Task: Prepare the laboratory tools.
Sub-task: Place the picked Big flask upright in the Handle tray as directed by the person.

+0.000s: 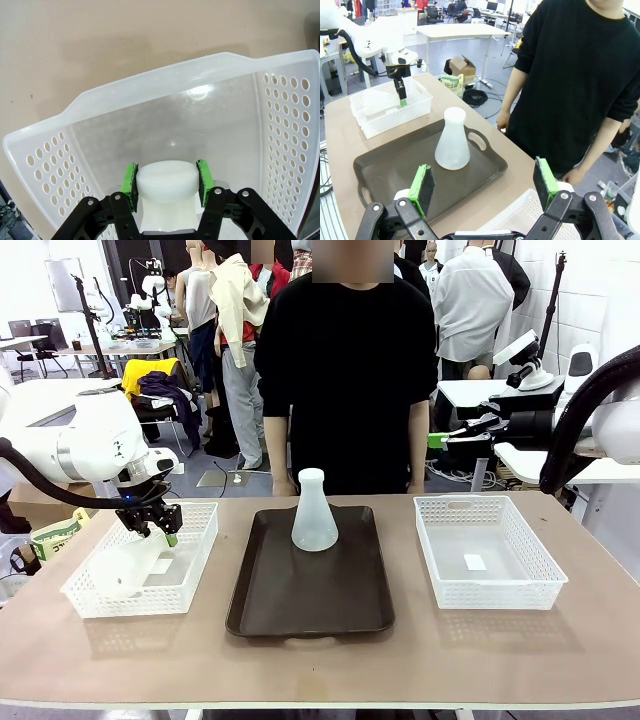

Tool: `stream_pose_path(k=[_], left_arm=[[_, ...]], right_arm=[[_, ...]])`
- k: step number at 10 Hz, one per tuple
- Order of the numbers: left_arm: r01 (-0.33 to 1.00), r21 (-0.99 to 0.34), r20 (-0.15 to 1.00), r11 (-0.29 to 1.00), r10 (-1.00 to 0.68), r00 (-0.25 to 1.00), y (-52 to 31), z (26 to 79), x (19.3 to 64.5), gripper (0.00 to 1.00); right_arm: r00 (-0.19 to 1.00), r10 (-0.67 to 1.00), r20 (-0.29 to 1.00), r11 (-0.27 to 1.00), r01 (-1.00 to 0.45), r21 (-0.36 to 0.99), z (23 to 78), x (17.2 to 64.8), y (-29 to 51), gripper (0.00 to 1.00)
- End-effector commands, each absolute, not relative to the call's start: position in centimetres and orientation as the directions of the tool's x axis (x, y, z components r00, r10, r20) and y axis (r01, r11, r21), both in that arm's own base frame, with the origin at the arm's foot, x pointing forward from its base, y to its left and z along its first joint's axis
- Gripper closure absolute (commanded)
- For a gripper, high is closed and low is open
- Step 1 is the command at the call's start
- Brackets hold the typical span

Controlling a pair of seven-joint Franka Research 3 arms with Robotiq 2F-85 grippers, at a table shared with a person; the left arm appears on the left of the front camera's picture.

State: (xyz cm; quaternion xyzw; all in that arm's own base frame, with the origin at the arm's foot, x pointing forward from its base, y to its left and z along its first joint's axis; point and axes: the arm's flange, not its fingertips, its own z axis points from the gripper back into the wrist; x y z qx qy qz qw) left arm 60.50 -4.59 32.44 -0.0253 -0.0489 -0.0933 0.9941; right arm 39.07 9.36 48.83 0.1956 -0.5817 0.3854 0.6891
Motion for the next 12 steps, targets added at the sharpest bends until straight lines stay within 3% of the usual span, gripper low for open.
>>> stream_pose_path(k=[1,10,12], left_arm=[[0.194,-0.040,0.103,0.980,-0.189,0.977,-4.5,32.5,60.5,1.00],[0.223,-0.066,0.122,0.972,-0.214,0.969,-5.6,32.7,60.1,1.00],[0.159,-0.085,0.140,0.984,-0.147,0.979,-6.9,34.5,59.3,1.00]], right_arm=[[0.033,0.292,0.956,0.626,-0.762,-0.165,48.6,39.0,9.5,0.00],[0.033,0.292,0.956,0.626,-0.762,-0.165,48.6,39.0,9.5,0.00],[0.033,0.292,0.956,0.626,-0.762,-0.165,48.6,39.0,9.5,0.00]])
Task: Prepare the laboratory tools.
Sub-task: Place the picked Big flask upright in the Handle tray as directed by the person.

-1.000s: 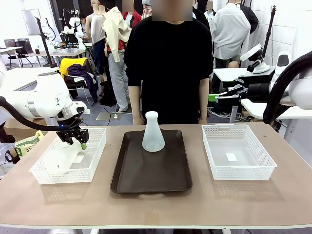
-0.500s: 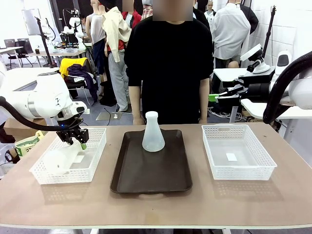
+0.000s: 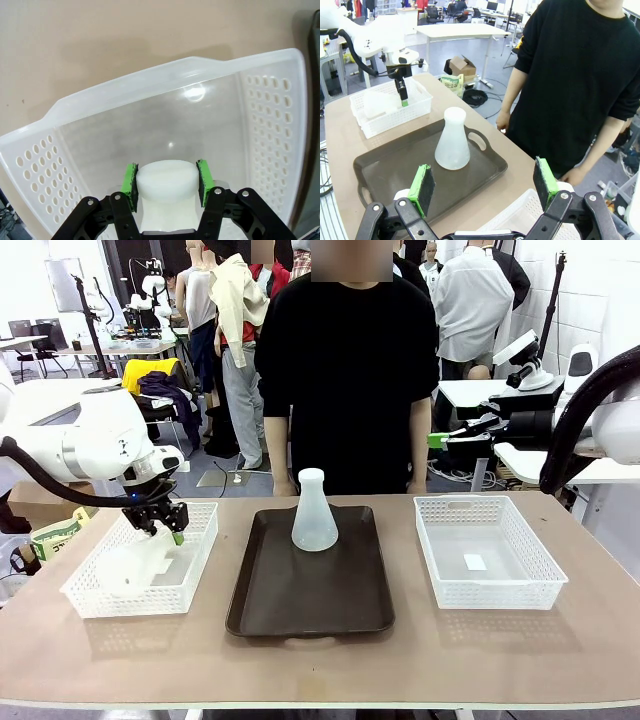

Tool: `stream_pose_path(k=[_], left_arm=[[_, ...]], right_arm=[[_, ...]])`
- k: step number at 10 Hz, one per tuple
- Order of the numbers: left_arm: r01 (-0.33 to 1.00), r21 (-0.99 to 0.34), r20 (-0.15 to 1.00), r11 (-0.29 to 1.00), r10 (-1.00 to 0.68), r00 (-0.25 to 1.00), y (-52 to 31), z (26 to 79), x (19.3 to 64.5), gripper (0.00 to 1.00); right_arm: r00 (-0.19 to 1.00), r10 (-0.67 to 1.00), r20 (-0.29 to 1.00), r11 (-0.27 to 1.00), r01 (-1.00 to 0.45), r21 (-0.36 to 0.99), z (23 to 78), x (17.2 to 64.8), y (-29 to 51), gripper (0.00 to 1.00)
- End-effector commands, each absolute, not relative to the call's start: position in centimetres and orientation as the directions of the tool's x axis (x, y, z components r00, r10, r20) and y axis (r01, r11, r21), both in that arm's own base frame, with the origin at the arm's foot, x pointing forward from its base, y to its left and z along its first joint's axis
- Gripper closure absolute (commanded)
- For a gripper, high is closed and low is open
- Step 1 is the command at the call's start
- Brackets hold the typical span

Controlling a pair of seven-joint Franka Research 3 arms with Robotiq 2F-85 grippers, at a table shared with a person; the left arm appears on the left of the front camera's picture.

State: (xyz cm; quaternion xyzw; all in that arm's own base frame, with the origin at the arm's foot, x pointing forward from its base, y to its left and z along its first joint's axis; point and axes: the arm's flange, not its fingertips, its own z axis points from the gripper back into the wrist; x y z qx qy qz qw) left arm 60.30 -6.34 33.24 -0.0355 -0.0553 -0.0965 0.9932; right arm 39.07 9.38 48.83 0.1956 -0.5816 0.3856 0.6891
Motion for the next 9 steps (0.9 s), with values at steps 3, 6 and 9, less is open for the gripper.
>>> stream_pose_path(k=[3,6,9], left_arm=[[0.125,-0.104,0.179,0.987,-0.105,0.978,-9.2,38.0,58.3,1.00],[0.169,-0.093,0.242,0.981,-0.143,0.960,-10.4,42.2,57.2,1.00],[0.256,-0.092,0.303,0.962,-0.218,0.928,-12.1,46.4,55.3,1.00]], right_arm=[[0.033,0.292,0.956,0.626,-0.762,-0.165,48.6,39.0,9.5,0.00],[0.033,0.292,0.956,0.626,-0.762,-0.165,48.6,39.0,9.5,0.00],[0.033,0.292,0.956,0.626,-0.762,-0.165,48.6,39.0,9.5,0.00]])
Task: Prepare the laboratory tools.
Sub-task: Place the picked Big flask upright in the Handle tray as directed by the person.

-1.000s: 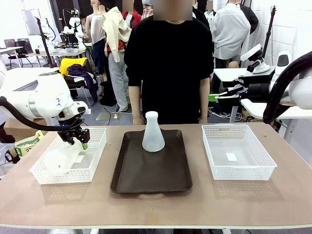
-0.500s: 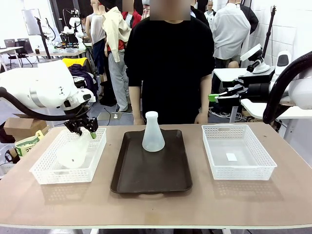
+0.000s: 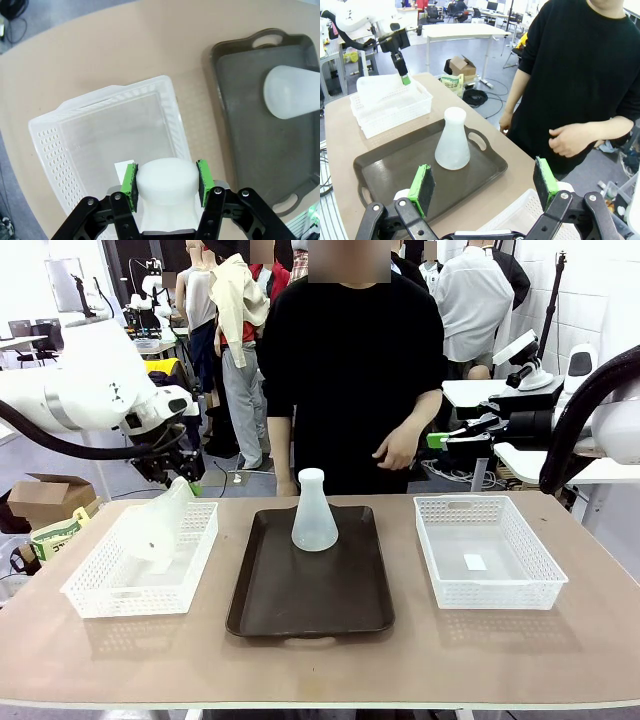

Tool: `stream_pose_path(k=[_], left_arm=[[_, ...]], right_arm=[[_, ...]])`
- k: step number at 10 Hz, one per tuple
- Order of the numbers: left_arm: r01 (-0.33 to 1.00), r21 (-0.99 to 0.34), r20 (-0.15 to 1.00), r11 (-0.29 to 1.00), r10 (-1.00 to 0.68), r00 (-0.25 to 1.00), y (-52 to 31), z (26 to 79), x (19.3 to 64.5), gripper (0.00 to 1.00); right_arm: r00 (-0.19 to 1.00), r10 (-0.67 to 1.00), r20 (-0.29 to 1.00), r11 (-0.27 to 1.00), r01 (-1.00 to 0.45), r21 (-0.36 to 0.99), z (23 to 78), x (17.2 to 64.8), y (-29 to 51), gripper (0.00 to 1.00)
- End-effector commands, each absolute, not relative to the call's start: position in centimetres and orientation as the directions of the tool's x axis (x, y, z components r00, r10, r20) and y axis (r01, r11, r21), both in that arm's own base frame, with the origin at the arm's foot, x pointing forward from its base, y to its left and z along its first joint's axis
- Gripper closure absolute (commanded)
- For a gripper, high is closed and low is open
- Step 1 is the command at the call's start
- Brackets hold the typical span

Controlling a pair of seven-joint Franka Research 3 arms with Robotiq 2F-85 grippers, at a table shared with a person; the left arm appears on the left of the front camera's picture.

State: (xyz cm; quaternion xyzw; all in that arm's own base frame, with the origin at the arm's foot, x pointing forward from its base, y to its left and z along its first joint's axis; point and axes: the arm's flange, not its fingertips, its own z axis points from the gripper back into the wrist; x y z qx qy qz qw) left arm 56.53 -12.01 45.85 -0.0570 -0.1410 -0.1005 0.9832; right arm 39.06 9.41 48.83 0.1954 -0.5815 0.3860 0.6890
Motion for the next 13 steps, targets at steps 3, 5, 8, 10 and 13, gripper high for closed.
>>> stream_pose_path(k=[3,5,8,10,13], left_arm=[[0.303,-0.099,0.364,0.948,-0.249,0.897,-12.2,48.2,54.2,1.00],[0.332,-0.086,0.348,0.939,-0.284,0.893,-12.0,47.8,54.0,1.00],[0.369,-0.107,0.361,0.923,-0.310,0.880,-12.1,47.8,53.8,1.00],[0.364,-0.130,0.378,0.922,-0.293,0.878,-12.3,48.0,53.8,1.00],[0.387,-0.156,0.379,0.909,-0.307,0.873,-12.6,48.3,53.7,1.00]], right_arm=[[0.033,0.292,0.956,0.626,-0.762,-0.165,48.6,39.0,9.5,0.00],[0.033,0.292,0.956,0.626,-0.762,-0.165,48.6,39.0,9.5,0.00],[0.033,0.292,0.956,0.626,-0.762,-0.165,48.6,39.0,9.5,0.00],[0.033,0.292,0.956,0.626,-0.762,-0.165,48.6,39.0,9.5,0.00],[0.033,0.292,0.956,0.626,-0.762,-0.165,48.6,39.0,9.5,0.00]])
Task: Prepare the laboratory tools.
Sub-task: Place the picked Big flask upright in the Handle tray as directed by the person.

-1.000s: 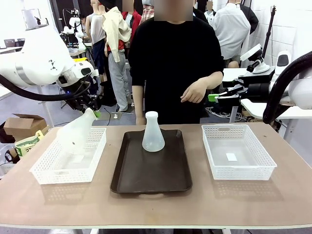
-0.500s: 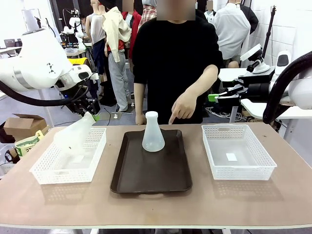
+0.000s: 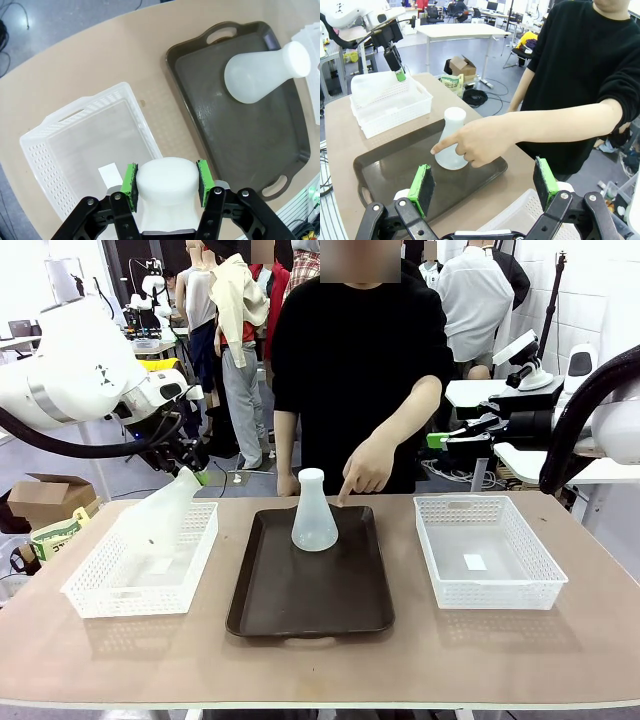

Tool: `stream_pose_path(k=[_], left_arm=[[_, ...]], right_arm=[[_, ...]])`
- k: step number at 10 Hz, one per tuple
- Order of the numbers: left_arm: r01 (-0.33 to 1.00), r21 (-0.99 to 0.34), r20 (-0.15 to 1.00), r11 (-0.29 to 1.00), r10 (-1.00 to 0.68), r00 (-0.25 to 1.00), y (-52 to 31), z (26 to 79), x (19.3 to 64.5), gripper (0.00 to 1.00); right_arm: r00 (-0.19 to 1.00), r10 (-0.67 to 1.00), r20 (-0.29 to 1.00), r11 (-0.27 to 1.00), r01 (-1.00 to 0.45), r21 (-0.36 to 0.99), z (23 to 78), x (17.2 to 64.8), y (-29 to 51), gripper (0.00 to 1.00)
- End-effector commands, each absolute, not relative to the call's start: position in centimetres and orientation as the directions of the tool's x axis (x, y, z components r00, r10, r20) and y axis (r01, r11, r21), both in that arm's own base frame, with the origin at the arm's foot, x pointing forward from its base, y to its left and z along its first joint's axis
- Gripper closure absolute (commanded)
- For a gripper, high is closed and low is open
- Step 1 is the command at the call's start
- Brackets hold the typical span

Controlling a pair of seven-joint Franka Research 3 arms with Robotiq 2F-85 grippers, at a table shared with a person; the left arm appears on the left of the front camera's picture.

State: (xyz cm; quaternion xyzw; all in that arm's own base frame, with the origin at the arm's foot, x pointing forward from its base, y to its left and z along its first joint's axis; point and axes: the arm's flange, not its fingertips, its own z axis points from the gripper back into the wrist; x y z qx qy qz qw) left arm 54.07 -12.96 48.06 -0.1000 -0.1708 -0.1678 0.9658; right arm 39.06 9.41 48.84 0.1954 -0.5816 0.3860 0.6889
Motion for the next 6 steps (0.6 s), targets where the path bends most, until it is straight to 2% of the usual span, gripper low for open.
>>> stream_pose_path(k=[1,6], left_arm=[[0.394,-0.157,0.378,0.906,-0.313,0.871,-13.0,48.4,53.6,1.00],[0.459,-0.161,0.389,0.874,-0.371,0.843,-14.4,48.4,53.1,1.00]], right_arm=[[0.033,0.292,0.956,0.626,-0.762,-0.165,48.6,39.0,9.5,0.00],[0.033,0.292,0.956,0.626,-0.762,-0.165,48.6,39.0,9.5,0.00]])
